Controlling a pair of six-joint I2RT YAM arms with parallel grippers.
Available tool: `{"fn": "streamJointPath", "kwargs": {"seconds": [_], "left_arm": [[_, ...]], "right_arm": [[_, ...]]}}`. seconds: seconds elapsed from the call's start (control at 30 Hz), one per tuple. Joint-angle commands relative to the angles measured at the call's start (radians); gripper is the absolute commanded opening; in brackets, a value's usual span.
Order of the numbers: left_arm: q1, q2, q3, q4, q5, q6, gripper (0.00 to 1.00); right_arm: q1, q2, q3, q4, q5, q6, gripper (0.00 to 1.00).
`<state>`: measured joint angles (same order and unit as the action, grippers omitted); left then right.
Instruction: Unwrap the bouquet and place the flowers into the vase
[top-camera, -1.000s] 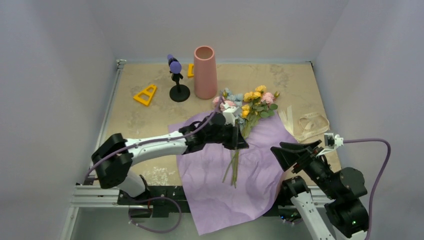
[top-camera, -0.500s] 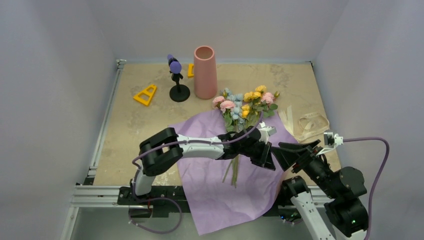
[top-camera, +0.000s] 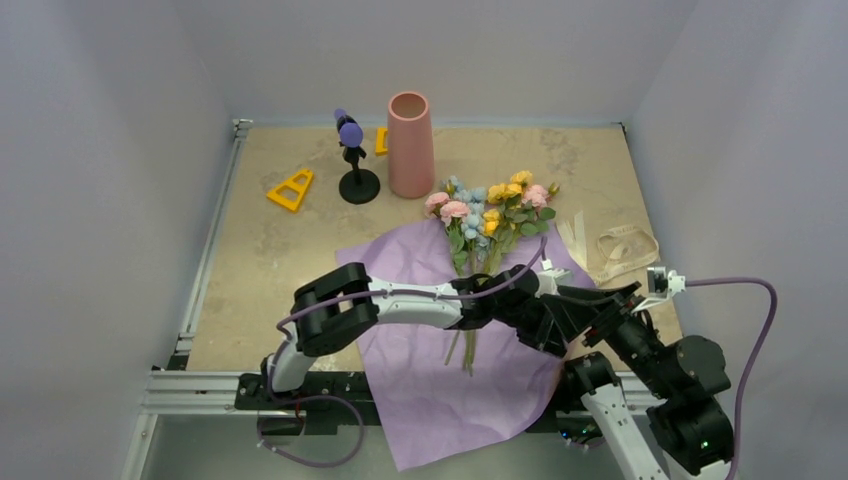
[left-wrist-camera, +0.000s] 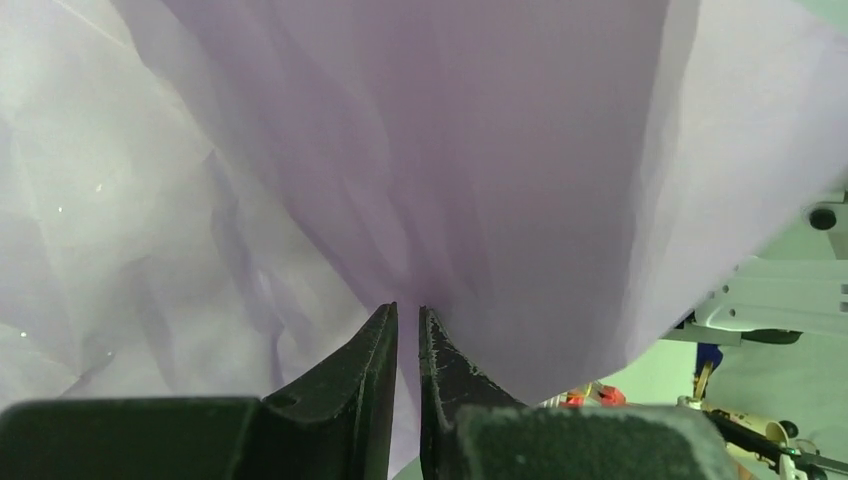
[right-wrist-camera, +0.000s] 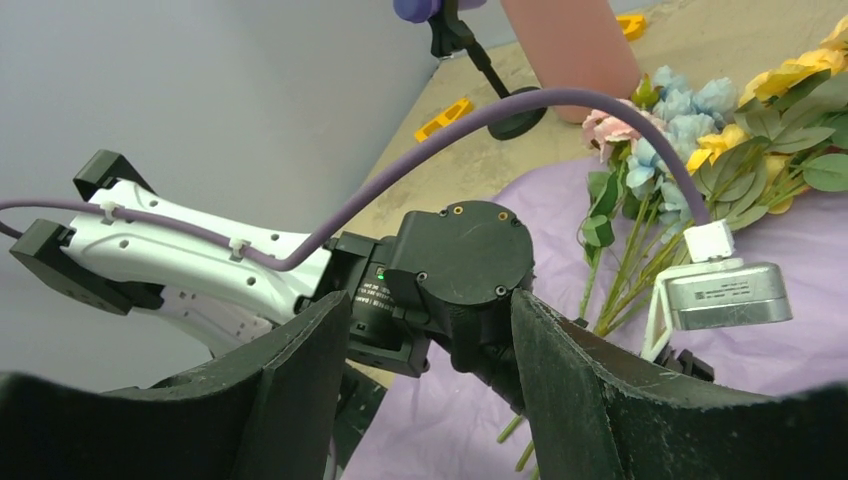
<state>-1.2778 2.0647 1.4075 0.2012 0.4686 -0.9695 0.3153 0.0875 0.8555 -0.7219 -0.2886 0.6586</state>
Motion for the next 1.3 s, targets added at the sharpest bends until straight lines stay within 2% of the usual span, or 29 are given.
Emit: {"fn": "streamJointPath", "kwargs": {"seconds": [0.0,0.13,0.27,0.43,0.57,0.73,0.77,0.83,0.87,1.0,1.17,1.27], "left_arm": [[0.011,-0.116,-0.095,0.065,-0.039,0.002,0.18],[0.101,-0.309,-0.289,0.092,-0.098,-0.001,0.18],[0.200,-0.514,-0.480,0.104,-0.155,0.021,0.23],[0.222,-0.716,-0.498,-0.128,-0.278,0.172,0.38],[0.265,-0.799,-0.530,-0.252,-0.388,0.210,0.42],[0.412,-0.896,-0.671,-0.270,-0.427,0.137,0.43],[0.434,-0.924,-0.711,-0.259,-0.439,0.119,0.47],[0.448,-0.984,-0.775,-0.246,-0.490,0.095,0.63],[0.448,-1.004,-0.797,-0.246,-0.506,0.093,0.66],[0.447,-1.065,-0.840,-0.280,-0.518,0.092,0.68],[0.448,-1.175,-0.913,-0.273,-0.566,0.075,0.68],[0.448,-1.227,-0.933,-0.302,-0.591,0.073,0.68]], "right_arm": [[0.005,-0.008,0.008,0.017,0.023,0.008,0.64],[0.005,0.003,0.003,0.030,0.022,0.006,0.64],[0.005,0.021,-0.027,0.059,0.019,0.004,0.64],[0.005,0.062,-0.074,0.085,0.035,-0.007,0.64],[0.005,0.128,-0.105,0.090,0.052,-0.030,0.62],[0.005,0.289,-0.125,0.057,0.088,-0.066,0.61],[0.005,0.322,-0.127,0.048,0.098,-0.076,0.61],[0.006,0.381,-0.124,0.034,0.125,-0.101,0.63],[0.006,0.408,-0.120,0.027,0.144,-0.116,0.64],[0.042,0.519,-0.085,0.024,0.230,-0.149,0.65],[0.234,0.701,0.002,0.034,0.429,-0.141,0.65],[0.251,0.847,0.025,0.076,0.422,-0.120,0.65]]}}
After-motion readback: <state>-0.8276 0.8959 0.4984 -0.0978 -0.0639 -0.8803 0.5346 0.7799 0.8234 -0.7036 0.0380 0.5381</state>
